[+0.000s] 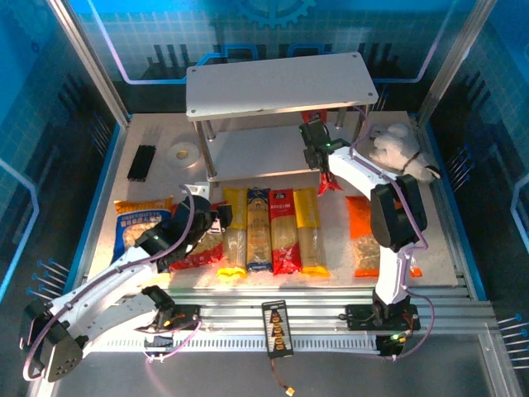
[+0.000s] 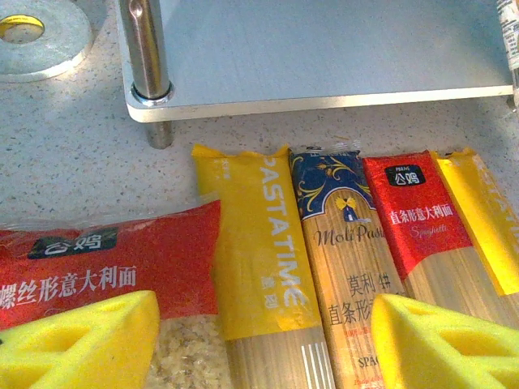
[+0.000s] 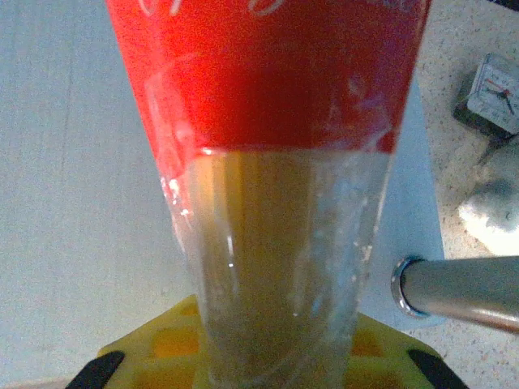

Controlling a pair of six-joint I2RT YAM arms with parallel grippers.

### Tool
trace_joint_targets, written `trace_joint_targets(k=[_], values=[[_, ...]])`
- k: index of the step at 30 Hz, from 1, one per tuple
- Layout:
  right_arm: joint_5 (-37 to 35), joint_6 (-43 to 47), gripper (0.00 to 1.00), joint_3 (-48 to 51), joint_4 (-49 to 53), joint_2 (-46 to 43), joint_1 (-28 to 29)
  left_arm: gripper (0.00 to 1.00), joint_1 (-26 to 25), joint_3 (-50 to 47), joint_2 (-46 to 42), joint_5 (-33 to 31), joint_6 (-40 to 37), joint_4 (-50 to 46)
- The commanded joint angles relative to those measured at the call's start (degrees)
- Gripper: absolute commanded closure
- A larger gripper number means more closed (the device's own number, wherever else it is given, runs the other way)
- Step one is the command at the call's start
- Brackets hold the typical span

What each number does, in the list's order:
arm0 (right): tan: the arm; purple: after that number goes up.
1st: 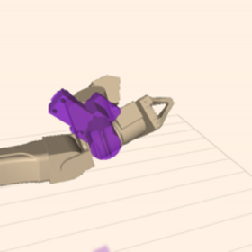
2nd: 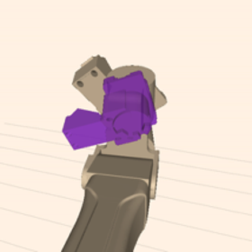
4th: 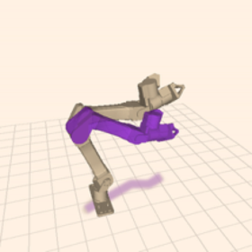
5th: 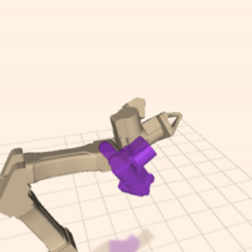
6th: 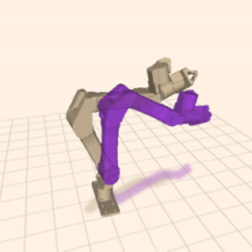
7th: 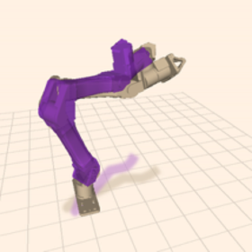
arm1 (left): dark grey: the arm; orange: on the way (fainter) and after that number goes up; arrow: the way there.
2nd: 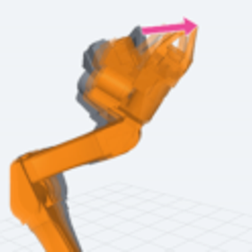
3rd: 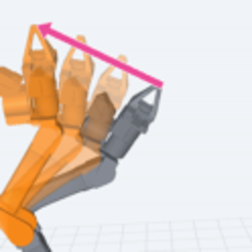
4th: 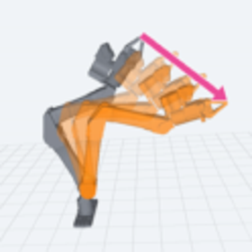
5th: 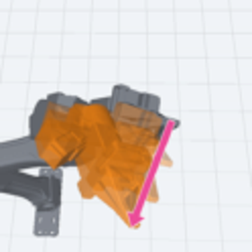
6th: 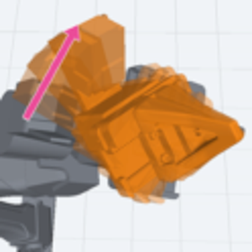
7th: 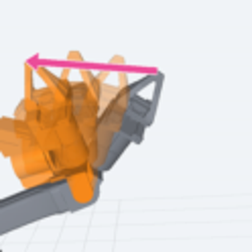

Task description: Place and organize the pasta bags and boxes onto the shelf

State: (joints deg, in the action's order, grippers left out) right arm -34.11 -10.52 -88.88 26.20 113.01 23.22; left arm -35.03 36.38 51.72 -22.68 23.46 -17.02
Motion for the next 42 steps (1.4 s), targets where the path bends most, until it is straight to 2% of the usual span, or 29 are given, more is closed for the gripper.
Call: trace_joint_targets(k=[1,7,13,19,23,26,29,30,37,42], values=[[-5.43,1.46,1.0,-4.21,-9.15,0.2,-0.23,0.3,0.4,1.5,-0.75,0.39,-1.14,-1.41],[-5.64,2.08,0.99,-6.3,-9.45,3.25,-0.38,0.29,0.49,1.65,-0.57,0.41,-0.97,-1.5],[-4.52,0.95,0.76,-7.58,-7.92,5.44,-0.73,0.29,0.71,1.76,-0.44,0.52,-0.97,-1.77],[-3.1,-0.07,0.65,-8.28,-6.51,6.8,-1.42,0.29,0.79,1.85,-0.4,0.55,-1.04,-1.99],[-1.98,-1.22,0.62,-9.01,-5.11,7.49,-2.27,0.29,0.89,1.79,-0.41,0.61,-1.05,-1.99],[-1.24,-2.04,0.47,-8.82,-4.63,7.25,-2.73,0.29,0.86,1.68,-0.39,0.61,-1.0,-2.06],[-0.87,-1.87,0.26,-8.2,-4.62,6.25,-2.88,0.29,0.94,1.68,-0.31,0.65,-0.99,-2.09],[-0.66,-1.65,0.23,-7.74,-4.82,5.68,-2.85,0.29,0.92,1.55,-0.31,0.69,-0.94,-2.09],[1.19,-1.82,0.22,-2.85,-6.01,-1.69,-2.38,0.29,0.92,1.17,0.13,1.1,-0.63,-1.47],[4.52,-4.59,0.21,6.47,-3.74,-12.74,-0.69,0.3,0.92,0.97,1.76,1.42,-0.6,-1.38]])
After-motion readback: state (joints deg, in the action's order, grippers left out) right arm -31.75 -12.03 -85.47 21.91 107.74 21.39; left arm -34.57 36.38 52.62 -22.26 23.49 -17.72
